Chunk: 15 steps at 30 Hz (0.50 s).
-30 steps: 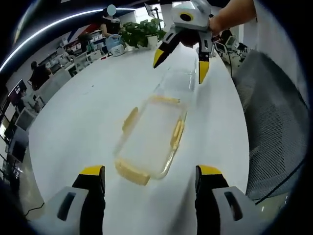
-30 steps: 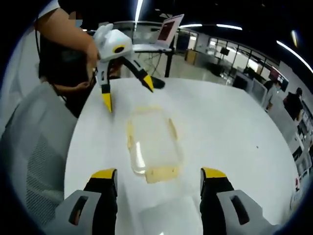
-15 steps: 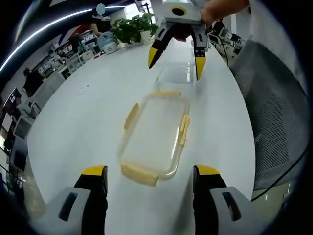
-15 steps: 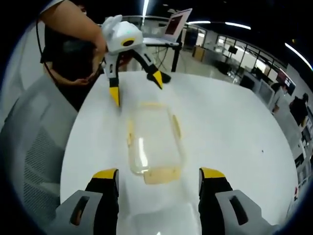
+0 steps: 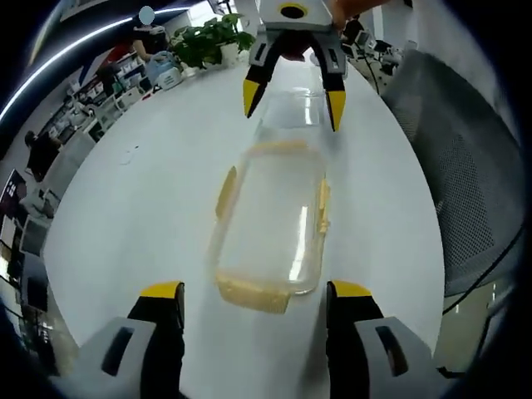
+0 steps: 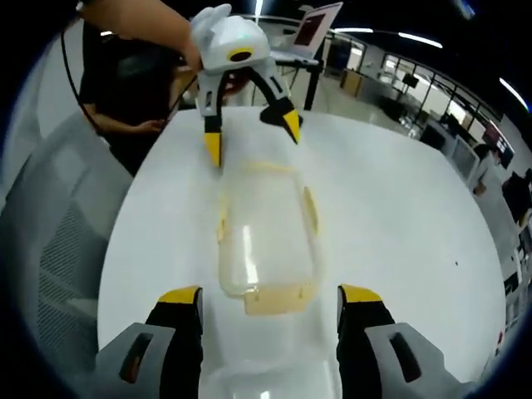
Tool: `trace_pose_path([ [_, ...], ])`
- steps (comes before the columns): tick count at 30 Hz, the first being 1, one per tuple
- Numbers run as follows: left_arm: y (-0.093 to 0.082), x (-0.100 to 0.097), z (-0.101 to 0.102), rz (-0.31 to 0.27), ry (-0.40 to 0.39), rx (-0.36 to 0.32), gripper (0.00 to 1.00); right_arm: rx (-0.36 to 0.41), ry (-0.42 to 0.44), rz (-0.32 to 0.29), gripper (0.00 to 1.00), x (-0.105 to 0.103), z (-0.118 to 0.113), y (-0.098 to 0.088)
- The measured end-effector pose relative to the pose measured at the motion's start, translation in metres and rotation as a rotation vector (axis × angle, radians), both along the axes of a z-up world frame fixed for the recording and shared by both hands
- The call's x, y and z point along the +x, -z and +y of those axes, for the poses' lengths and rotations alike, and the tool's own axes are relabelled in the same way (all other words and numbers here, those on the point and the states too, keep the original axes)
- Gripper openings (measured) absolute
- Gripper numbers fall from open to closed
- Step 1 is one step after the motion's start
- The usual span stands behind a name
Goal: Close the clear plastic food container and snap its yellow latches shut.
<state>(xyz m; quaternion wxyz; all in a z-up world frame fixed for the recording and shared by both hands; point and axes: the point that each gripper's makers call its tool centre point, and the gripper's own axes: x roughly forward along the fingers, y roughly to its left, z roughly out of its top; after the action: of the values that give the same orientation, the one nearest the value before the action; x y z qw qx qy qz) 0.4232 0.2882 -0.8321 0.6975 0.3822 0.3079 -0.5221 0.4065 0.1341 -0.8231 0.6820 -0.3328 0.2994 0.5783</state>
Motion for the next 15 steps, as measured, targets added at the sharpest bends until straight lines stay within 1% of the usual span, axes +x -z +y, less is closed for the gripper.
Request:
trace_pose_path([
  [3,0.002,0.002,0.001,0.005,0.023,0.019,0.68,-0.012,-0.012,0.005,0.63,0.002,0.001,0.001],
  [7,0.005,0.004,0.000,0.015,0.042,0.025,0.67,-0.020,-0.017,0.020,0.63,0.002,0.002,0.003],
  [9,0.007,0.005,0.000,0.013,0.063,0.038,0.67,-0.044,-0.031,0.015,0.63,0.002,0.001,0.007],
  [13,0.013,0.003,0.000,0.020,0.109,0.065,0.66,-0.056,-0.027,0.024,0.63,0.002,0.003,0.012],
  [15,0.014,0.004,0.002,0.021,0.116,0.069,0.65,-0.065,-0.036,0.028,0.63,0.002,0.004,0.014],
])
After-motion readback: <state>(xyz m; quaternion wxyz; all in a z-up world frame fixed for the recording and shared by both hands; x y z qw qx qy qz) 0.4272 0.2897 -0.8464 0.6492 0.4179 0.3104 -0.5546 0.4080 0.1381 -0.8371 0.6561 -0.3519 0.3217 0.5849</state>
